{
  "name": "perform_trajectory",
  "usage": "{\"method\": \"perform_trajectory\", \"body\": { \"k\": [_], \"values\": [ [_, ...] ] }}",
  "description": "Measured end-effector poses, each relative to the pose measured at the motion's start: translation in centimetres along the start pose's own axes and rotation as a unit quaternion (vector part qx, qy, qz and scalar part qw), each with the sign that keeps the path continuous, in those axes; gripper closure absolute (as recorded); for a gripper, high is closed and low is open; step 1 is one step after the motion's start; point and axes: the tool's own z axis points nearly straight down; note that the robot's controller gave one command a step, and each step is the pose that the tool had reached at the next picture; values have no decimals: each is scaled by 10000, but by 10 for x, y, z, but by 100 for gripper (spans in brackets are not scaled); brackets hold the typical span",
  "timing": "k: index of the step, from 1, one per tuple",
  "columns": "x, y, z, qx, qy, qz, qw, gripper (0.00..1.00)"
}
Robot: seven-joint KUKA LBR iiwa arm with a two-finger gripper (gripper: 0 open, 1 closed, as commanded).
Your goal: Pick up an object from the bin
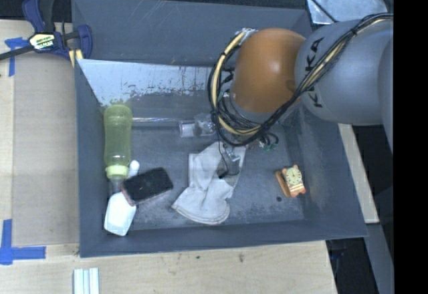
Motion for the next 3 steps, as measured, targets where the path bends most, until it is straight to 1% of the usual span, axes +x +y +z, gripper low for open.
{"method": "perform_trajectory", "body": {
  "k": [1, 2, 3],
  "values": [
    [-1, -6, 21, 2, -10, 255, 9997, 0],
    [-1, -9, 28, 2, -6, 321, 9995, 100],
    [-1, -9, 28, 2, -4, 324, 9995, 0]
  ]
}}
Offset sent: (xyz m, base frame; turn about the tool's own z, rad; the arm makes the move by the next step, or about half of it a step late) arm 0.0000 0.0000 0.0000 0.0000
